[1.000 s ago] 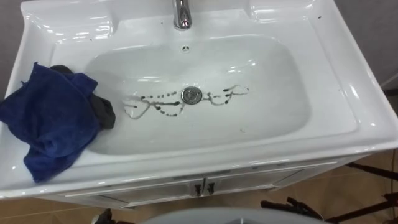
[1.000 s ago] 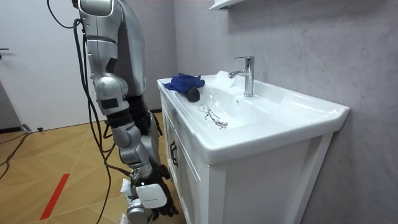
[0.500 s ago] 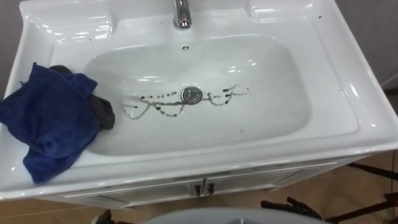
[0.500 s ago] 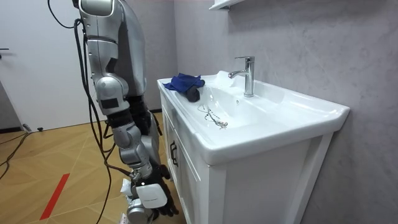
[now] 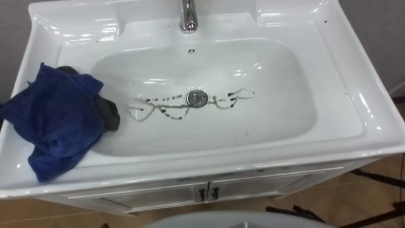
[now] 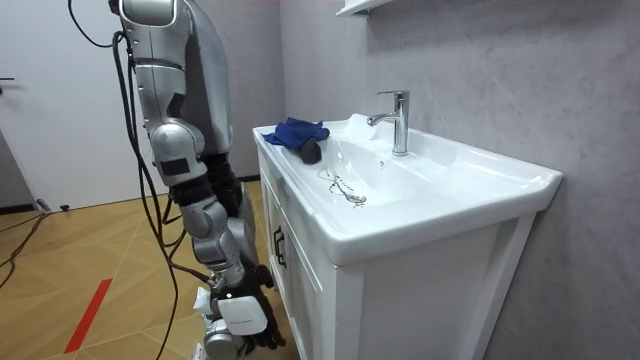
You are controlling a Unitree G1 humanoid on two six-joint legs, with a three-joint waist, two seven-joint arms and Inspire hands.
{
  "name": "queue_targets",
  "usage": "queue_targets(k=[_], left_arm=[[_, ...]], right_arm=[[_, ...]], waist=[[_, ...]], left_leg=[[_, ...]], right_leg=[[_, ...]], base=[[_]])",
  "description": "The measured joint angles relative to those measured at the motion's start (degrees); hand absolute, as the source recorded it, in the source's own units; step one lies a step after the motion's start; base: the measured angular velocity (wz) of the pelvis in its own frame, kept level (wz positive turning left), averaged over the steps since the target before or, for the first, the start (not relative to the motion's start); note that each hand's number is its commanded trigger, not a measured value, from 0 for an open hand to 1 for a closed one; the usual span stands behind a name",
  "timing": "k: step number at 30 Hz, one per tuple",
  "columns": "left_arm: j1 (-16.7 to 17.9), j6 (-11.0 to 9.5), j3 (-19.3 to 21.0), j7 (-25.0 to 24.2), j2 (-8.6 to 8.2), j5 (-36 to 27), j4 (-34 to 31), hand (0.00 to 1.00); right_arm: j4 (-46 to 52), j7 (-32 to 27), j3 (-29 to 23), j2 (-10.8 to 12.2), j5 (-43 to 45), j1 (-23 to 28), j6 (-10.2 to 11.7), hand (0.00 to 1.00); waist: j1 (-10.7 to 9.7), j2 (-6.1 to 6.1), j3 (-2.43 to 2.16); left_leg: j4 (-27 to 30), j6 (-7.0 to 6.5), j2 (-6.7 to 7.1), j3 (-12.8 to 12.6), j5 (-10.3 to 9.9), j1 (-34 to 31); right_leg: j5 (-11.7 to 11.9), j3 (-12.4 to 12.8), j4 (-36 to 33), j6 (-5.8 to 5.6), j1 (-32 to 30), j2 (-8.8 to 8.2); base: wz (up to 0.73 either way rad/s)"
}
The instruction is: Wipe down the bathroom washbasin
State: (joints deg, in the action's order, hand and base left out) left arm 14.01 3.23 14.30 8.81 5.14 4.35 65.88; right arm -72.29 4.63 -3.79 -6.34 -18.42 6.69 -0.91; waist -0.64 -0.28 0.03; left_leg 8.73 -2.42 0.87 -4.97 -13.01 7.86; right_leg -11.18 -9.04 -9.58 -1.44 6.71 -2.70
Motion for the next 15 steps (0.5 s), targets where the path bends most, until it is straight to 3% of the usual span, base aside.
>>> queue_targets(k=[4,5,8,15], left_arm=[[0.26,0.19,1.59,4.90,-0.02,0.12,-0.32,0.00],[0.24,0.13,2.91,6.79,0.00,0.15,-1.29,0.00],[0.29,-0.15,6.75,12.25,0.10,0.22,-5.21,0.00],[1.29,-4.02,9.17,24.68,0.25,-0.08,-11.55,0.00]], right_arm=[[-0.85,-0.53,0.19,-0.42,0.16,-0.01,0.09,0.00],[-0.84,-0.72,0.14,-0.62,0.27,0.00,0.15,0.00],[-0.83,-0.82,0.14,-0.89,0.51,0.07,0.12,0.00],[-2.06,-0.91,0.18,-1.93,0.35,0.19,0.11,0.00]], waist=[[1.31,0.09,0.03],[1.29,0.46,-0.18],[1.75,0.45,-0.18],[2.98,0.71,-0.03]], left_leg=[[0.43,-0.05,0.13,0.70,-0.03,-0.07],[0.70,-0.09,0.20,1.58,-0.07,-0.37],[0.84,-0.13,0.76,2.92,-0.07,-0.37],[0.46,-0.16,0.84,3.67,-0.08,0.80]], right_leg=[[0.00,-0.90,-0.09,-0.01,0.22,-0.20],[-0.02,-1.41,-0.11,-0.03,0.24,-0.29],[-0.06,-2.45,-0.10,-0.07,0.65,-0.42],[-0.22,-2.99,0.32,-0.24,2.28,-0.54]], base=[[0.11],[0.19],[0.21],[0.05]])
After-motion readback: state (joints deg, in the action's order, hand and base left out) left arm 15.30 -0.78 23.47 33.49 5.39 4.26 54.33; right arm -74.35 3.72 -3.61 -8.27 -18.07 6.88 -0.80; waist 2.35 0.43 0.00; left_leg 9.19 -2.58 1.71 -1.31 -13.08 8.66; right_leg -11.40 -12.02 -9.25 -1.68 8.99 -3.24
